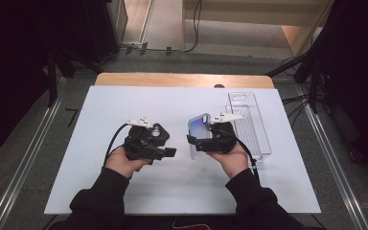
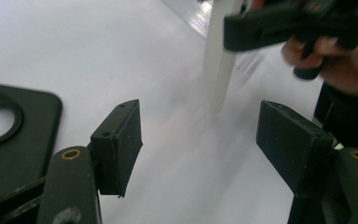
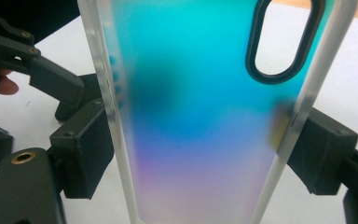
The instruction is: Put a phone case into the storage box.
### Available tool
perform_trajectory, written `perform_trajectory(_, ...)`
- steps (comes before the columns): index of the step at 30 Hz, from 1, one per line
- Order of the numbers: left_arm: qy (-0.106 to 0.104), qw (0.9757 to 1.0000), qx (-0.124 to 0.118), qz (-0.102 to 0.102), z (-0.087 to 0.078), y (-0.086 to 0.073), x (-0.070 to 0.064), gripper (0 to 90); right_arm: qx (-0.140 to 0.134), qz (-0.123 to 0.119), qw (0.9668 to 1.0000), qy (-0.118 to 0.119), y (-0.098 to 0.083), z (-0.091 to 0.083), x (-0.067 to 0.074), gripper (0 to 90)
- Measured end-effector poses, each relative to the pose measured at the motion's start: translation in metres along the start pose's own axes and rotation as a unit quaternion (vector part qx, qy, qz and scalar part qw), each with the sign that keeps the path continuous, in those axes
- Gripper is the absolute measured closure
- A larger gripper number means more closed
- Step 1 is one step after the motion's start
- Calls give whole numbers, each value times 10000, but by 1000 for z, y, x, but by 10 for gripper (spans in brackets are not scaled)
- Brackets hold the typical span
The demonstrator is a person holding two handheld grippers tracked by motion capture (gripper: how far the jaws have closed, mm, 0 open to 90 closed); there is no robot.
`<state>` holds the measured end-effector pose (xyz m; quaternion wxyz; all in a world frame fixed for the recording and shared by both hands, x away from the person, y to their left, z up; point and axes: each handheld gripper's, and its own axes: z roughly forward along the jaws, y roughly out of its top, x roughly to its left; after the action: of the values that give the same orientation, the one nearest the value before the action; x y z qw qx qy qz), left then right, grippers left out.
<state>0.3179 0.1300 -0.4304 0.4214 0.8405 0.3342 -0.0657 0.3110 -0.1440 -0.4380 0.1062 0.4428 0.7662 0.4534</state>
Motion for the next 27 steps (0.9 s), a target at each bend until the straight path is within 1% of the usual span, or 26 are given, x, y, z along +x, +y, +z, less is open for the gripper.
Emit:
perform_trajectory(3,-86,9999,121,-23,-2,-8,4,313,12,15,10000,35,1,-2,-2,154)
perform_trajectory(5,-87,9998,185,4,-2,-13,6,313,35,-4,10000,70,1,-2,-3,155)
perform_trajectory(6,-112,9997,193,-19,-2,-15,6,313,44,-2,10000,83,2,-3,-3,155)
perform_trajectory(8,-102,9997,225,19,-2,-19,7,313,57,-14,9999,111,3,-4,-4,155)
perform_trajectory(9,-73,9996,275,75,-2,-22,7,312,61,-15,9999,108,3,-5,-5,154)
perform_trajectory(10,-73,9996,275,75,-2,-22,7,312,61,-15,9999,108,3,-5,-5,154)
perform_trajectory(13,19,9994,276,226,-3,-26,7,312,66,0,9999,119,4,-6,-6,155)
perform_trajectory(14,6,9993,301,209,-3,-30,7,312,56,-26,9999,125,4,-7,-7,155)
perform_trajectory(16,-3,9993,319,199,-4,-32,7,312,64,-22,9999,136,5,-8,-7,155)
perform_trajectory(17,-1,9992,347,219,-4,-34,8,312,76,-35,9999,142,5,-8,-7,155)
perform_trajectory(19,58,9988,420,249,-7,-38,10,313,134,-101,9997,177,6,-8,-8,154)
perform_trajectory(22,108,9988,412,226,-14,-46,13,312,163,-107,9996,194,7,-9,-9,154)
perform_trajectory(24,148,9990,392,156,-18,-51,16,312,177,-92,9996,212,8,-9,-9,155)
perform_trajectory(26,164,9992,368,84,-22,-56,18,312,181,-164,9994,226,10,-12,-10,155)
perform_trajectory(27,203,9991,376,53,-24,-58,18,312,181,-164,9994,226,10,-12,-10,155)
